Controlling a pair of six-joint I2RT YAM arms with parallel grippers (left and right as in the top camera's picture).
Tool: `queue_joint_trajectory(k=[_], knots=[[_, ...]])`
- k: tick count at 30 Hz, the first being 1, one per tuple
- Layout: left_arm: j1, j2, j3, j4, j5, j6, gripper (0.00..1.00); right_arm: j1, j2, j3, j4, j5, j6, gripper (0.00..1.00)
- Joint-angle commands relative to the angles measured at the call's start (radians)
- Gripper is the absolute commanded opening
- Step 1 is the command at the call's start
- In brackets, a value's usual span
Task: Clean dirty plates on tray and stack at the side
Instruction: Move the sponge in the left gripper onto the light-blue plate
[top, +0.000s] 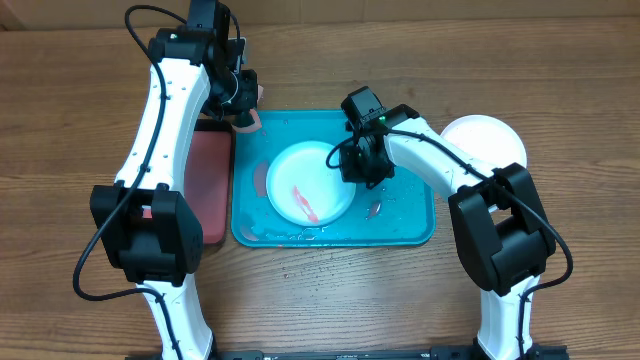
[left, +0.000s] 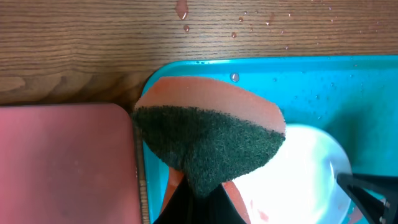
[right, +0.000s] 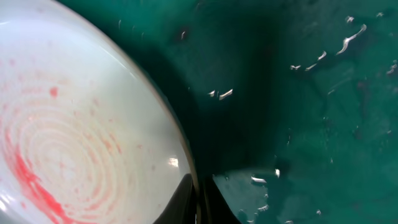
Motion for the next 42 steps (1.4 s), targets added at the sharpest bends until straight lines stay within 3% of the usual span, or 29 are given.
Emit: queue_joint_trajectory(k=[1, 9, 23, 31, 34, 37, 39, 42], knots=[[-0.009, 0.000, 0.006, 0.005, -0.003, -0.040, 0.04, 0.003, -0.004, 0.011, 0.089, 0.035, 0.333, 0.04], [-0.033, 0.000, -0.146, 0.092, -0.002, -0.040, 0.04, 0.000, -0.002, -0.037, 0.158, 0.097, 0.463, 0.04], [-0.149, 0.003, -0.397, 0.419, -0.054, -0.021, 0.04, 0.003, 0.003, -0.042, 0.172, 0.040, 0.436, 0.04], [-0.183, 0.047, -0.469, 0.438, -0.131, -0.020, 0.04, 0.003, 0.003, -0.042, 0.172, 0.040, 0.429, 0.04], [-0.183, 0.054, -0.468, 0.407, -0.040, 0.025, 0.04, 0.003, 0.003, -0.042, 0.171, 0.039, 0.429, 0.04], [-0.184, 0.053, -0.453, 0.352, 0.243, 0.211, 0.04, 0.003, 0.003, -0.042, 0.171, 0.033, 0.428, 0.04], [-0.185, 0.053, -0.439, 0.315, 0.358, 0.290, 0.04, 0.003, 0.003, -0.042, 0.172, 0.031, 0.425, 0.04], [-0.187, 0.053, -0.425, 0.314, 0.380, 0.293, 0.04, 0.003, 0.003, -0.042, 0.172, 0.006, 0.414, 0.04]])
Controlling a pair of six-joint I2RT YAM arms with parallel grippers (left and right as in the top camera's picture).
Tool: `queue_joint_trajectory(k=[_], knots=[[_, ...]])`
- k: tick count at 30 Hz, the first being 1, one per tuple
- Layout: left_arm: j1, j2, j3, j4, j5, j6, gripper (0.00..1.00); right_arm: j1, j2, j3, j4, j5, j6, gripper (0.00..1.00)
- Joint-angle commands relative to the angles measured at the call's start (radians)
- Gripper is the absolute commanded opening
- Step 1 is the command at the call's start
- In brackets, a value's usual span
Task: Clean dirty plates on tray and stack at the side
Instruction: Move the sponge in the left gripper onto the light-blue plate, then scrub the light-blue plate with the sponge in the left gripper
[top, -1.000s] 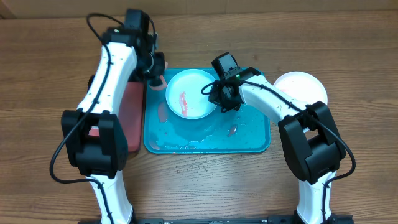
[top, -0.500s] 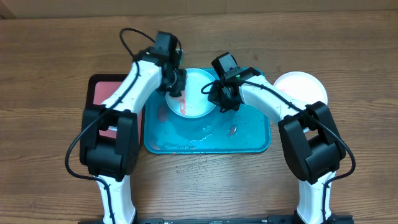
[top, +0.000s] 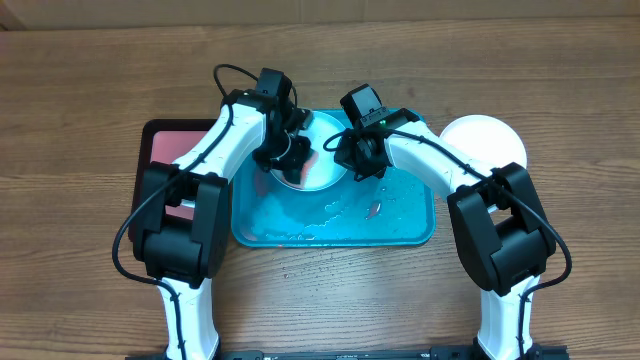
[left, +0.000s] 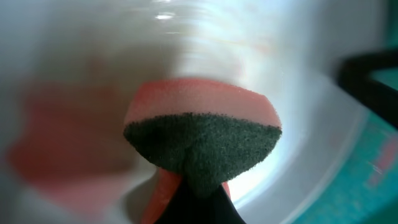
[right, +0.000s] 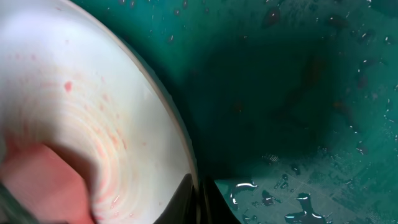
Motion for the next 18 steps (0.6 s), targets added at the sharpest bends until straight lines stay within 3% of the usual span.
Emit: queue_joint_trajectory(k=[1, 6, 11, 15, 18], knots=[[-0.010, 0.025, 0.028, 0.017, 0.160, 0.096, 0.04, 0.003, 0.003, -0.008, 0.006, -0.032, -0.010, 0.04], [-0.008, 0.025, 0.028, 0.140, -0.037, -0.024, 0.04, 0.003, 0.003, -0.008, -0.001, -0.038, -0.010, 0.04], [-0.010, 0.033, 0.027, 0.260, -0.388, -0.088, 0.04, 0.003, 0.003, -0.008, -0.004, -0.038, -0.011, 0.04], [-0.011, 0.055, 0.027, 0.272, -0.605, -0.116, 0.04, 0.003, 0.003, -0.008, -0.004, -0.038, -0.014, 0.04], [-0.011, 0.069, 0.027, 0.204, -0.631, -0.115, 0.04, 0.003, 0.003, -0.008, -0.005, -0.040, -0.014, 0.04]])
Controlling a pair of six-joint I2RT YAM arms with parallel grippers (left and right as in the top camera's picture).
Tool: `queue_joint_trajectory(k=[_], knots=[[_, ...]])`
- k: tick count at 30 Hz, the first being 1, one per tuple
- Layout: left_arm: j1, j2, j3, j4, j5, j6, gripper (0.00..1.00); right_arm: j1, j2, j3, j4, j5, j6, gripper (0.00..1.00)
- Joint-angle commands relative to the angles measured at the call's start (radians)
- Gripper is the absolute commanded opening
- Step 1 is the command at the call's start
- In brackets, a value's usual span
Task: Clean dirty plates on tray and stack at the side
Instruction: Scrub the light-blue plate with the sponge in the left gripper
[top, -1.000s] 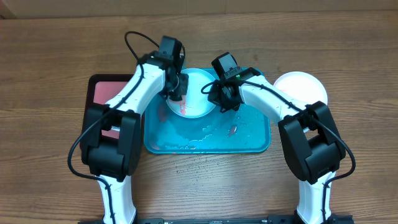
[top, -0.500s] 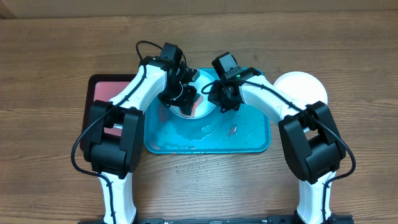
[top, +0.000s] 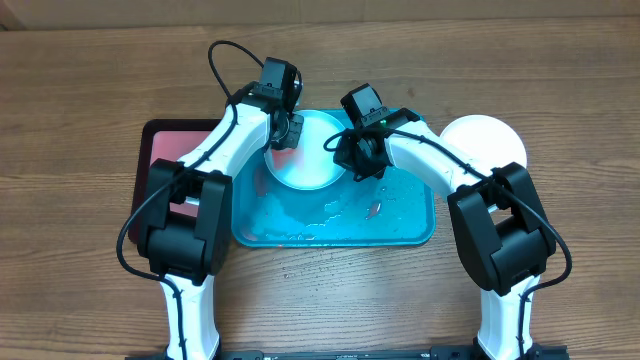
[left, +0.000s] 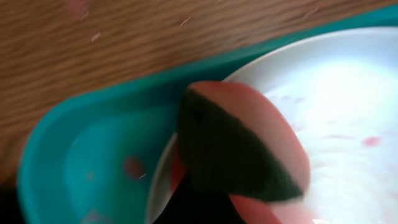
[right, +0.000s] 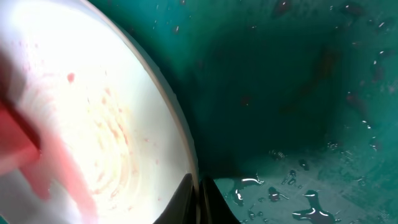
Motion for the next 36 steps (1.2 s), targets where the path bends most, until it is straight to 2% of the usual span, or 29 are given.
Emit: queue_joint_trajectory(k=[1, 3, 5, 8, 9, 11, 12, 16, 20, 25, 26, 29, 31, 33, 36], knots=[[-0.006, 0.045, 0.011, -0.068, -0.177, -0.029, 0.04, 0.004, 0.003, -0.008, -0.002, -0.018, -0.012, 0.04], [-0.008, 0.045, 0.011, -0.148, -0.142, -0.008, 0.04, 0.004, 0.003, -0.008, -0.002, -0.025, -0.015, 0.04], [-0.008, 0.045, 0.011, -0.220, -0.047, 0.060, 0.04, 0.004, 0.003, -0.008, -0.002, -0.030, -0.015, 0.04], [-0.008, 0.044, 0.011, -0.332, 0.257, 0.254, 0.04, 0.004, 0.003, -0.008, -0.002, -0.043, -0.015, 0.04], [-0.008, 0.044, 0.011, -0.382, 0.404, 0.354, 0.04, 0.004, 0.003, -0.008, -0.002, -0.044, -0.015, 0.04], [-0.008, 0.044, 0.011, -0.421, 0.543, 0.431, 0.04, 0.004, 0.003, -0.008, -0.001, -0.048, -0.015, 0.04], [-0.008, 0.044, 0.011, -0.418, 0.562, 0.432, 0.04, 0.004, 0.003, -0.008, 0.000, -0.053, -0.015, 0.04], [-0.011, 0.044, 0.011, -0.323, 0.545, 0.390, 0.04, 0.008, 0.003, -0.008, 0.002, -0.069, -0.014, 0.04], [-0.014, 0.044, 0.011, -0.167, 0.445, 0.269, 0.04, 0.020, 0.003, -0.008, 0.006, -0.069, -0.015, 0.04], [-0.014, 0.044, 0.011, -0.006, 0.149, 0.070, 0.04, 0.031, 0.003, -0.008, 0.006, -0.069, -0.019, 0.04], [-0.014, 0.044, 0.011, 0.009, 0.040, 0.011, 0.04, 0.031, 0.003, -0.008, 0.006, -0.069, -0.025, 0.04], [-0.014, 0.044, 0.011, 0.004, -0.213, -0.104, 0.04, 0.031, 0.003, -0.008, 0.008, -0.069, -0.030, 0.04], [-0.013, 0.044, 0.011, -0.019, -0.314, -0.134, 0.04, 0.031, 0.003, -0.008, 0.008, -0.069, -0.030, 0.04], [-0.014, 0.044, 0.011, -0.067, -0.330, -0.133, 0.04, 0.031, 0.003, -0.008, 0.009, -0.069, -0.030, 0.04], [-0.014, 0.044, 0.011, -0.100, -0.188, -0.057, 0.04, 0.031, 0.003, -0.008, 0.010, -0.069, -0.030, 0.04]])
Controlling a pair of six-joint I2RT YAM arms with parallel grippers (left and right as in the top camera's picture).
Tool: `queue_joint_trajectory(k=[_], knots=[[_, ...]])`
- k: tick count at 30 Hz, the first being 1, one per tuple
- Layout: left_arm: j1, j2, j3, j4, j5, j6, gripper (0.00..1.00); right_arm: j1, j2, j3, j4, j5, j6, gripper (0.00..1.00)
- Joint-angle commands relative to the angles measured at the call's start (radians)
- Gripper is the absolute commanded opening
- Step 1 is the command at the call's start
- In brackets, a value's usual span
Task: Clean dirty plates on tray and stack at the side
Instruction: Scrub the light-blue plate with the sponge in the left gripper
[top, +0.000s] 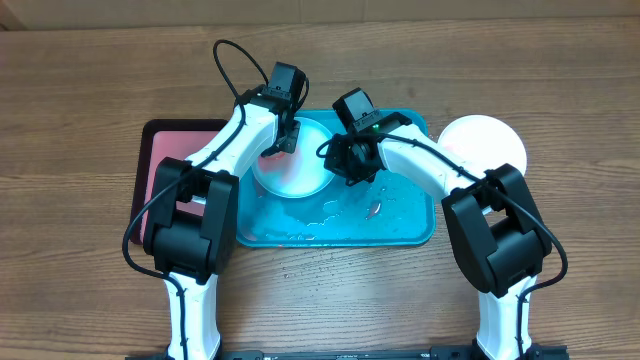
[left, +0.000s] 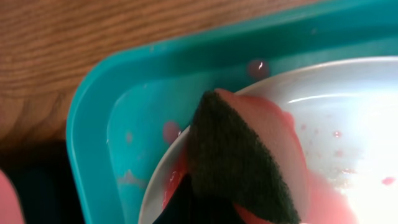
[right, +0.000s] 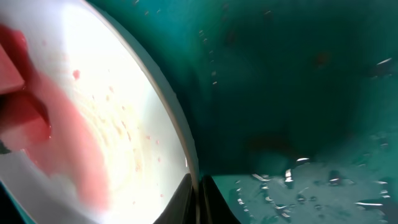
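A white plate sits tilted in the wet teal tray, smeared and speckled with red. My right gripper is shut on the plate's right rim, one finger on each side. My left gripper is shut on a pink sponge with a dark green scrub face, pressed on the plate's upper left part. Red smears lie around the sponge on the plate. A clean white plate rests on the table right of the tray.
A dark red mat lies left of the tray. Water drops and puddles cover the tray floor. Both arms cross above the tray's upper half. Wooden table surrounds everything.
The plate has shifted a little left and towards the tray's upper left corner. My left gripper with the sponge is now at the plate's upper left edge; the right gripper followed, still gripping the rim.
At first my left gripper held the sponge over the tray's left edge while the right held the rim of a red-streaked plate. Then the sponge was on the plate's centre, then at its upper left. Now the streak is smeared and the plate sits further left.
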Motion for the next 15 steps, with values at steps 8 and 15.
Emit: queue_joint_trajectory(k=[8, 15], knots=[[0.010, 0.031, -0.004, -0.055, 0.703, 0.359, 0.04, 0.000, -0.001, -0.005, -0.008, -0.010, -0.015, 0.04], [-0.005, 0.031, -0.004, -0.233, 0.767, 0.509, 0.04, 0.000, -0.001, -0.005, -0.008, -0.010, -0.018, 0.04]])
